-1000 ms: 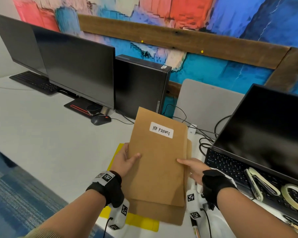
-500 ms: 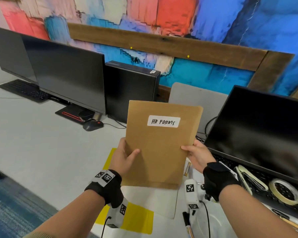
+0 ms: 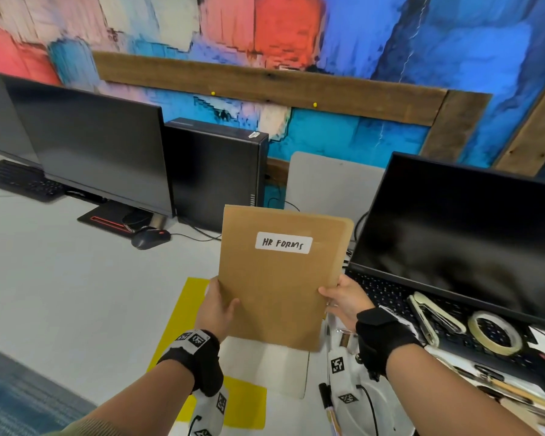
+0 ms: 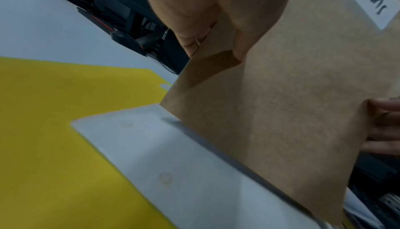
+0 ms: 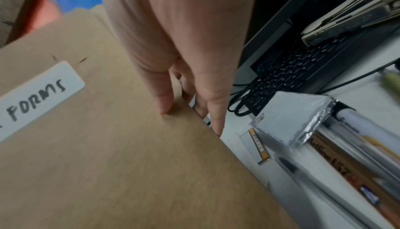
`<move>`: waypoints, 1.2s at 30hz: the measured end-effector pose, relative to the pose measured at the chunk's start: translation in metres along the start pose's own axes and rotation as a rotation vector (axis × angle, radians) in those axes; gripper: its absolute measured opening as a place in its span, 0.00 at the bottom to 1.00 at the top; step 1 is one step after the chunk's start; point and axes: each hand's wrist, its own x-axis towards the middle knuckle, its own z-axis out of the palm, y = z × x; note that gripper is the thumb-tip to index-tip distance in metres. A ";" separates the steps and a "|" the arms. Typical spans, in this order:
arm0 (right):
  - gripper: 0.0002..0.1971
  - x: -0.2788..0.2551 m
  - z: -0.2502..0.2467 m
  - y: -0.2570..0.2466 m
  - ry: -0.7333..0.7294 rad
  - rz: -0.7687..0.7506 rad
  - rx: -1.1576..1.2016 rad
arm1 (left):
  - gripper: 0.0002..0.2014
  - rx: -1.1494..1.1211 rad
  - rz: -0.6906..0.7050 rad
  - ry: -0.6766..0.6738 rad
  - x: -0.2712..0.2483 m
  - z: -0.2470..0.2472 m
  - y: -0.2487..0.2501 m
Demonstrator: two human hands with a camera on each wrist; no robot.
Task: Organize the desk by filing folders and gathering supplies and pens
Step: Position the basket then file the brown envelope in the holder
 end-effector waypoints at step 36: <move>0.14 -0.204 -0.312 0.007 0.458 -0.435 -0.184 | 0.31 -0.040 0.278 -0.117 -0.161 0.218 0.244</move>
